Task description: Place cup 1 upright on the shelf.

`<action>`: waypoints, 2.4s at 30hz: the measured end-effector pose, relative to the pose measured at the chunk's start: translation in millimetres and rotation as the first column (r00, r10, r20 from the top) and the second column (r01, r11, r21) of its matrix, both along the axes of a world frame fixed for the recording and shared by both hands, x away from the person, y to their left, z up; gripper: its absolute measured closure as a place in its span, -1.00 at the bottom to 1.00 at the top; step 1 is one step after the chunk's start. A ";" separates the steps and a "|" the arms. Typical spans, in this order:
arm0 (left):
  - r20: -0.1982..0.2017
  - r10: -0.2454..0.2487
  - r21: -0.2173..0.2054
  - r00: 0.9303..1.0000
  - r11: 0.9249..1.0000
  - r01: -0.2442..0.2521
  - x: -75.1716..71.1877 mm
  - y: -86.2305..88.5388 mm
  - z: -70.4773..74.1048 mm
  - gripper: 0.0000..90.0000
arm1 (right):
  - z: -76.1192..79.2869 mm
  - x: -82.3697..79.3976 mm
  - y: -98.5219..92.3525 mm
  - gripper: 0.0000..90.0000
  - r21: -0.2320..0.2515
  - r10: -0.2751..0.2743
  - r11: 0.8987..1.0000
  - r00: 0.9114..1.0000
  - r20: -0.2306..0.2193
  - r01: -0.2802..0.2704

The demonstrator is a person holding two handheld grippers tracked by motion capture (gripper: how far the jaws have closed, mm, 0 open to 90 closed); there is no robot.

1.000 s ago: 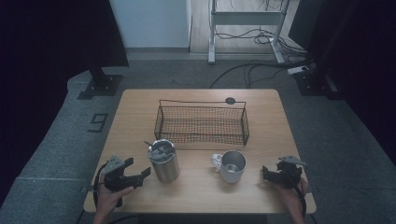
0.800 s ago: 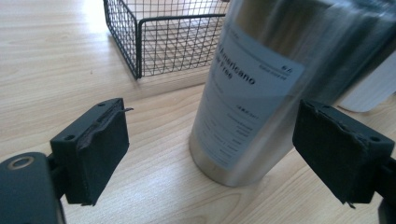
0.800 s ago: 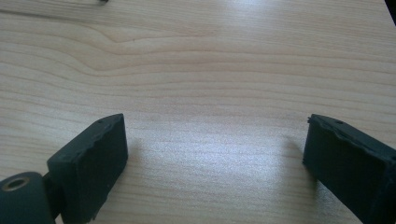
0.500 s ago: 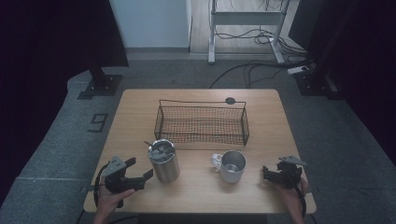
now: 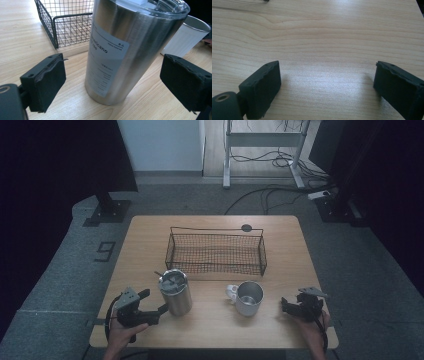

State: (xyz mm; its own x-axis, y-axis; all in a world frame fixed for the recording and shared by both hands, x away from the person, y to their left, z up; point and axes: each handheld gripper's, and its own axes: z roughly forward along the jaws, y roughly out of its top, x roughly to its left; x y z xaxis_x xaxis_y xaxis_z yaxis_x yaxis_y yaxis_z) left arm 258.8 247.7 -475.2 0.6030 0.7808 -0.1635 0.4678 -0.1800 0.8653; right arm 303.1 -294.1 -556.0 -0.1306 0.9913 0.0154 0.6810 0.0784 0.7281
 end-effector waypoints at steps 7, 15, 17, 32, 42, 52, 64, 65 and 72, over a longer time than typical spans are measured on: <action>0.001 -0.004 0.017 1.000 1.000 0.004 3.8 -8.2 -1.6 -0.93 | 0.0 0.0 -0.1 -0.84 0.000 -0.001 1.000 1.000 0.001 0.001; -0.004 -0.030 -0.003 1.000 1.000 0.030 6.1 -14.5 -2.7 -0.95 | 0.0 0.0 -0.1 -0.84 0.000 -0.001 1.000 1.000 0.001 0.001; 0.003 -0.039 -0.016 0.999 0.999 0.039 6.9 -16.8 -1.6 -0.96 | 0.0 0.0 -0.1 -0.84 0.000 -0.001 1.000 1.000 0.001 0.001; 0.002 -0.053 -0.011 0.999 0.999 0.053 16.4 -29.1 -1.0 -0.98 | 0.0 0.0 -0.1 -0.84 0.000 -0.002 1.000 1.000 0.000 0.002; -0.001 -0.038 -0.010 0.999 0.999 0.038 23.0 -34.2 -1.6 -1.00 | 0.0 0.0 -0.1 -0.84 0.000 -0.002 1.000 1.000 0.000 0.002; 0.010 -0.026 -0.007 1.000 1.000 0.026 29.6 -41.2 -2.7 -1.00 | 0.0 0.0 -0.1 -0.84 0.000 -0.002 1.000 1.000 0.001 0.002; 0.032 -0.024 0.014 0.999 1.000 0.024 36.3 -48.6 -2.9 -1.00 | 0.0 0.0 -0.1 -0.84 0.000 -0.002 1.000 1.000 0.000 0.002; 0.033 -0.025 0.016 0.999 1.000 0.025 37.0 -49.0 -3.0 -1.00 | 0.0 0.0 -0.1 -0.84 0.000 -0.002 1.000 1.000 0.001 0.002; 0.047 -0.035 0.028 0.998 0.999 0.034 40.2 -51.0 -5.4 -1.00 | 0.0 0.0 -0.1 -0.84 0.000 -0.002 1.000 1.000 0.000 0.002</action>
